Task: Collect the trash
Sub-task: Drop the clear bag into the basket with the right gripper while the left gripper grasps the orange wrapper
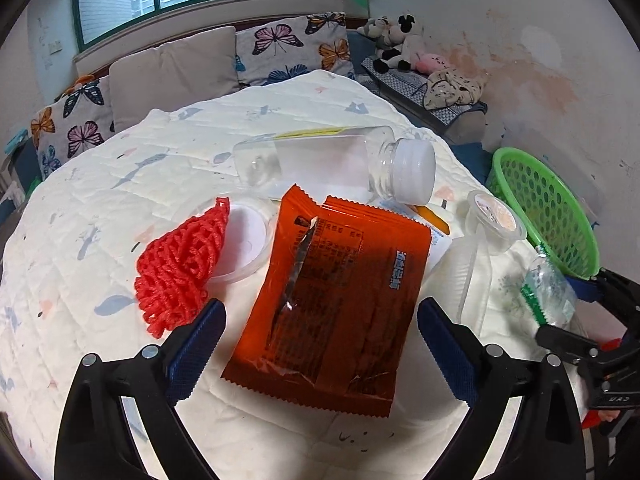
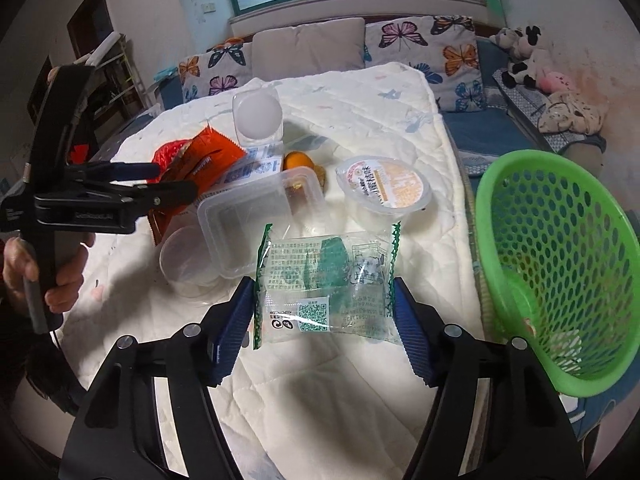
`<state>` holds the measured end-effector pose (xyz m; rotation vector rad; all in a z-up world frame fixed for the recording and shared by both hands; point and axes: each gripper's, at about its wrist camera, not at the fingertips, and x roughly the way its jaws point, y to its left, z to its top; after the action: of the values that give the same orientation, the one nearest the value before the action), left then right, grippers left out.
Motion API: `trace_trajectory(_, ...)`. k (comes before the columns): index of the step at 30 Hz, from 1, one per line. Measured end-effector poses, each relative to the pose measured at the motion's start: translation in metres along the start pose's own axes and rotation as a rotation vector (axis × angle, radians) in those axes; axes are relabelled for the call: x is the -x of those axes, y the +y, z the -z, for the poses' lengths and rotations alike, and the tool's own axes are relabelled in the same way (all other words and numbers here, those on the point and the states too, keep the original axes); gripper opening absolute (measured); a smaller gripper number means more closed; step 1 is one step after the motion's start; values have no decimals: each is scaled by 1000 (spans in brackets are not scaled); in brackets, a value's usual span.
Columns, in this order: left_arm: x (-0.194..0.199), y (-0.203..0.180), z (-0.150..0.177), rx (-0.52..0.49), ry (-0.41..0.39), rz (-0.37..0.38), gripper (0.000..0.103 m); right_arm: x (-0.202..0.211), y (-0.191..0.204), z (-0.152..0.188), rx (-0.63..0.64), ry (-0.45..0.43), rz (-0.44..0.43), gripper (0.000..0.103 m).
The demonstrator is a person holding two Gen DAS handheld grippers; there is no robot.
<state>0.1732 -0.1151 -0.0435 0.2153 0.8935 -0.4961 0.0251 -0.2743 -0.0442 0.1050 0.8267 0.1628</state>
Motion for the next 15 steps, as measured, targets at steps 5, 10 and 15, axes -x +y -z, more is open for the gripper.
trace_trajectory(5,-2,1,1,8,-2,24,79,10,2,0,-1,-17,0,68)
trace_trajectory(10,5,6,4,20,-20,23,67,16,1,-1,0,-31,3,68)
trace_trajectory(15,18,11,9,32,-44,18,60,19,-2,-2,-3,-39,10,68)
